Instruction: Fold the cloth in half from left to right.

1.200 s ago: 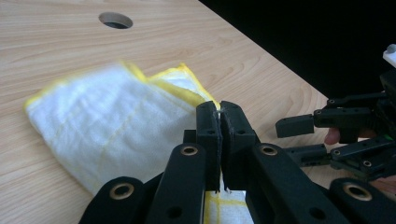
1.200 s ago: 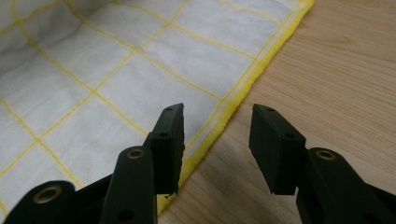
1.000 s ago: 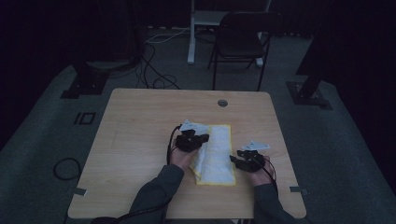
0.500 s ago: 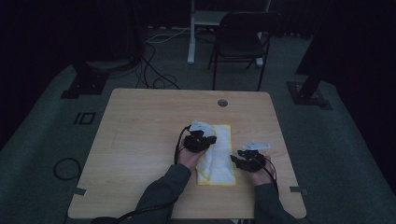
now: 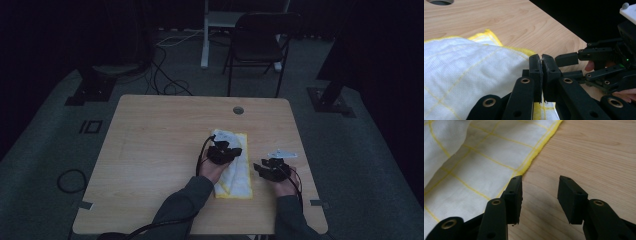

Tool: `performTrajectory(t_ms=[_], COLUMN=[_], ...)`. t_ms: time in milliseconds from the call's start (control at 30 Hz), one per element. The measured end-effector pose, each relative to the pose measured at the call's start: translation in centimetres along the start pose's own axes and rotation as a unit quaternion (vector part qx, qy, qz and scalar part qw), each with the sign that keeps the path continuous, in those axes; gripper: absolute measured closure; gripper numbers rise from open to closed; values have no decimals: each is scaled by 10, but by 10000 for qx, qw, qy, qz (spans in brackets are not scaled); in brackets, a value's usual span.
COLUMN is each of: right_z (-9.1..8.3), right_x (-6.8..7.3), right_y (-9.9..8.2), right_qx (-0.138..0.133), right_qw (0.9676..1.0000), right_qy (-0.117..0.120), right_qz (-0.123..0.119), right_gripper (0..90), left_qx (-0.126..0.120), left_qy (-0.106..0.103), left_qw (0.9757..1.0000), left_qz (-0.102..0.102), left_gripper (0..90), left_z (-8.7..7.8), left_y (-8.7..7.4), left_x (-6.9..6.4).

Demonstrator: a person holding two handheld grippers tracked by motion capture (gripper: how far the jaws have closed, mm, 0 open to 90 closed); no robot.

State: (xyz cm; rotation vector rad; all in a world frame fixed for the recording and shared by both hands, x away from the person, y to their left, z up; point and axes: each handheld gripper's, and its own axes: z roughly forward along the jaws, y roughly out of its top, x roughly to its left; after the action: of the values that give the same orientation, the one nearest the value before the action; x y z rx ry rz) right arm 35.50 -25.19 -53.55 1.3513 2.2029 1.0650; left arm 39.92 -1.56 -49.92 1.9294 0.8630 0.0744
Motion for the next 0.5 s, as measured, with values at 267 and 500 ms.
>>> performTrajectory(t_ms=[267,500], right_z=[0,3], right_x=[1,8], right_y=[2,12], right_qx=[-47,-109], right_qw=[10000,9999], right_qy=[-32,-58], right_qz=[-11,-119], right_gripper=[554,569], left_qx=[123,45], left_qy=[29,94], left_qw=[9999,9999], left_qz=[-96,-31], left_gripper=[810,770], left_z=[4,-19], left_y=[-6,-9], left_x=[2,7])
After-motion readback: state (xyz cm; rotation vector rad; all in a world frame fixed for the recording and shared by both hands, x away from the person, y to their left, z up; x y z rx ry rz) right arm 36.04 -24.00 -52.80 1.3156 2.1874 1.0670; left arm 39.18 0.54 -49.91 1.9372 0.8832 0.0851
